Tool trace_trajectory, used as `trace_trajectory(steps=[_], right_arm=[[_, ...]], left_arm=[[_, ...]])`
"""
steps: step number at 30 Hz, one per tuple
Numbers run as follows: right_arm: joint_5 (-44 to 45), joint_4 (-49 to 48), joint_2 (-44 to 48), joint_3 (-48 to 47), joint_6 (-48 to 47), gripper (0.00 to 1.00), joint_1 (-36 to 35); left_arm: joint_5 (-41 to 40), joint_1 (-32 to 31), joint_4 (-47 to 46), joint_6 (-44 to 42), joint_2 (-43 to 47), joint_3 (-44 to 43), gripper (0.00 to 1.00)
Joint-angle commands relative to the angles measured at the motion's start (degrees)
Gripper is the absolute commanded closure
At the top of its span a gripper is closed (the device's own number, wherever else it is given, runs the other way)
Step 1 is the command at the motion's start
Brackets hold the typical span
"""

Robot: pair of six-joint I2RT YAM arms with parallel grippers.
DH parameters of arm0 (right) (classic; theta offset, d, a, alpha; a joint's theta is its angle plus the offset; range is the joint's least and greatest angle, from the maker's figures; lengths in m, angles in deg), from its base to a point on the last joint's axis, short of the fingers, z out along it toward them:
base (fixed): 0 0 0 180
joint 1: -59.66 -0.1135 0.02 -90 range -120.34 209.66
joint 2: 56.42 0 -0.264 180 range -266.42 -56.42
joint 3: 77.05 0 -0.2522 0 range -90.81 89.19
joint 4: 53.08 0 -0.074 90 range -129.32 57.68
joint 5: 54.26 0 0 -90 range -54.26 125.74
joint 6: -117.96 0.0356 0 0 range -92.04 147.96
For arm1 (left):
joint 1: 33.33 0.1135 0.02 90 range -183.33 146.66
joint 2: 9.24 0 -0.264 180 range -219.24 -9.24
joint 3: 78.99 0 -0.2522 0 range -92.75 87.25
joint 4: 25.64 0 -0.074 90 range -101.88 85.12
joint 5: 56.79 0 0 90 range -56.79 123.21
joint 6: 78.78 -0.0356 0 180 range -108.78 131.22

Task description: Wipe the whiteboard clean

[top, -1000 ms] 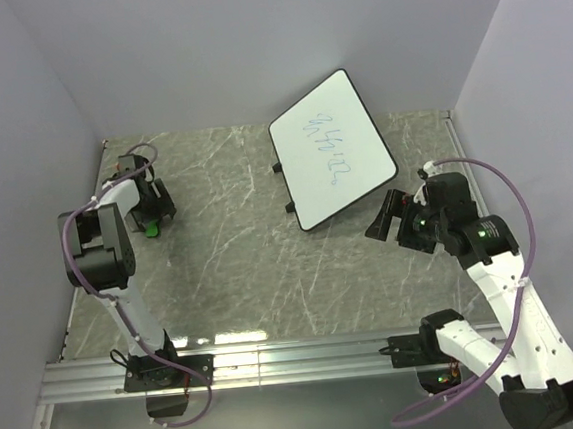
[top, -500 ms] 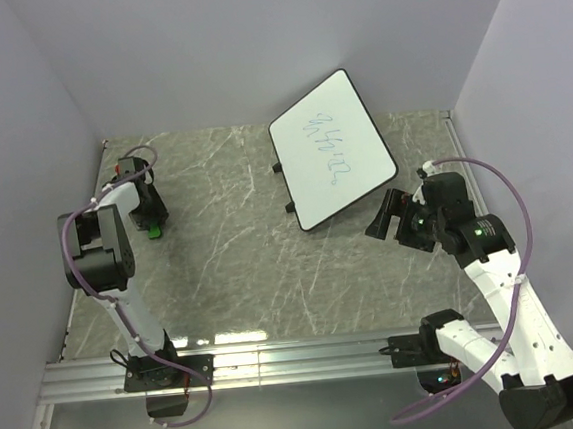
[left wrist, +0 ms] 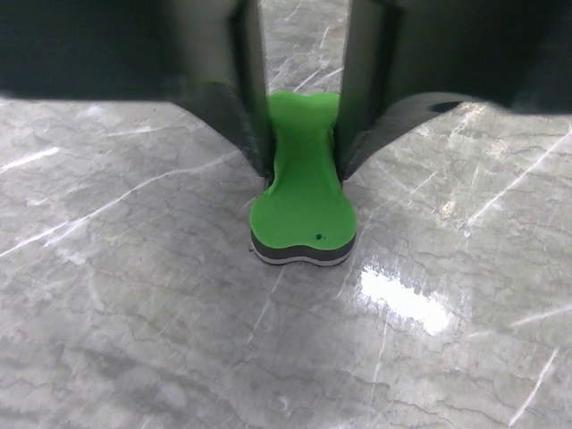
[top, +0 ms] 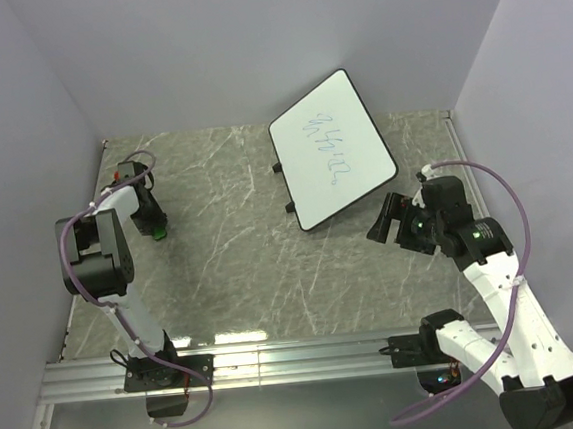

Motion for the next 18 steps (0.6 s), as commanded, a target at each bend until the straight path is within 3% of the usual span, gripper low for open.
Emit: trace_trajectory(steps=[1, 3, 7, 13, 18], right_arm=[[2.7, -1.4, -0.2, -2.9, -1.2, 0.04, -0.4], [4.2, -0.6, -1.0, -5.4, -1.2, 0.04, -0.3], [7.9, 0.3, -5.3, -14.0, -1.8, 0.04, -0.3], [11.8, -0.1, -13.4, -25.1, -3.0, 0.05, 0.1], [12.2, -0.7, -22.8, -34.0, -1.6, 0.06, 3.9]], left_arm=[[2.4, -0.2, 2.6, 1.7, 0.5, 1.6, 0.68], [2.4, -0.1, 2.5, 2.0, 0.4, 1.8, 0.71], [2.8, -0.3, 2.5, 2.3, -0.6, 1.6, 1.00], [4.7, -3.5, 5.5, 2.8, -0.3, -4.0, 1.00], [6.6, -11.7, 10.9, 3.9, -3.3, -20.2, 1.00]])
